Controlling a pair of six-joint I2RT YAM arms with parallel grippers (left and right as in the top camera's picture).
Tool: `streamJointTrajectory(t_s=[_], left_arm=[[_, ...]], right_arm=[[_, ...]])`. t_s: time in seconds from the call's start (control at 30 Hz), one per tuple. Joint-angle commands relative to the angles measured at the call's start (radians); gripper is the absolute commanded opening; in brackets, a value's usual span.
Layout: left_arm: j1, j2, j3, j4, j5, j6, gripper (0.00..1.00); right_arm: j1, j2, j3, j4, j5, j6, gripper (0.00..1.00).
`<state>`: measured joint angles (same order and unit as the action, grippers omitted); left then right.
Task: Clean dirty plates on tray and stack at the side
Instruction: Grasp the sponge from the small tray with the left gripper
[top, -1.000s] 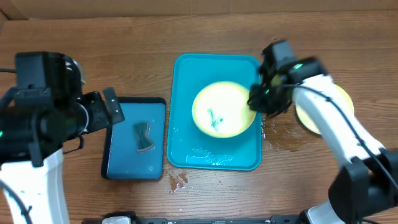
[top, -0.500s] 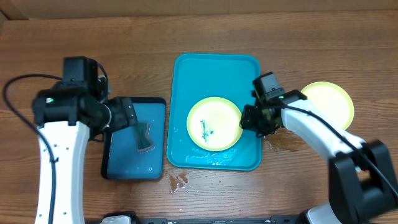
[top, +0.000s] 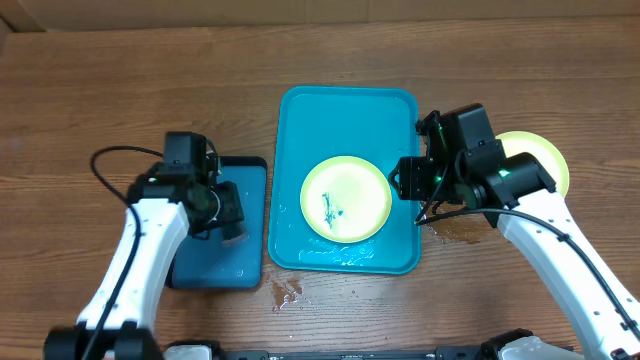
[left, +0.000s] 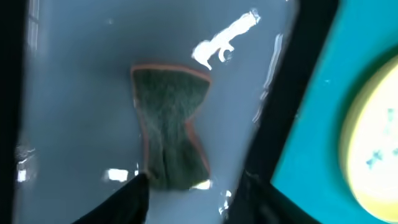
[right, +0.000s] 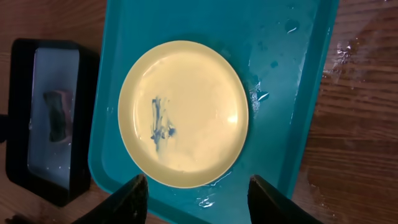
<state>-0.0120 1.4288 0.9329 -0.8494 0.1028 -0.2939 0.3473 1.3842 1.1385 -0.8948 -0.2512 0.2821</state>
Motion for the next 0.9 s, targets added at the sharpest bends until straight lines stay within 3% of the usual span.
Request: streamJointTrajectory(t_s=[0.0,0.07,0.13,0.17,0.33,0.53,0.73,0.77,0.83,0.87], left_arm=[[-0.002,0.082,-0.046,0.048,-0.001,-0.075,0.45],[-0.002,0.136,-0.045,0.070,0.004,-0.080,0.33],[-0.002,0.180,-0.045,0.089,0.003,-0.080,0.10],[-0.002,0.198,-0.045,0.092,0.003,-0.081,0.04],[-0.001,0.220,-0.016,0.080,0.003,-0.087,0.04],[0.014,0.217,0.219,-0.125,0.001,-0.034,0.04],[0.009,0.217,0.389,-0.269,-0.006,0.011,0.04],[0.008,0.217,0.388,-0.269,-0.007,0.011,0.06],[0.001,0.221,0.360,-0.260,-0.011,0.010,0.31],[-0.003,0.222,0.335,-0.247,-0.010,0.010,0.38]], right_arm=[[-0.002,0.000,0.011,-0.002,0.002,-0.021,0.52],[-0.002,0.000,0.011,-0.006,0.002,-0.021,0.51],[-0.002,0.000,0.011,-0.010,0.002,-0.021,0.49],[-0.002,0.000,0.011,-0.012,0.002,-0.021,0.49],[-0.002,0.000,0.011,-0.027,0.003,-0.021,0.47],[-0.003,0.000,0.011,-0.031,0.011,-0.020,0.28],[-0.003,0.000,0.011,-0.032,0.011,-0.018,0.28],[-0.003,0.000,0.011,-0.032,0.011,-0.018,0.28],[-0.003,0.000,0.011,-0.032,0.010,-0.018,0.31],[-0.003,0.000,0.011,-0.034,0.011,-0.018,0.36]])
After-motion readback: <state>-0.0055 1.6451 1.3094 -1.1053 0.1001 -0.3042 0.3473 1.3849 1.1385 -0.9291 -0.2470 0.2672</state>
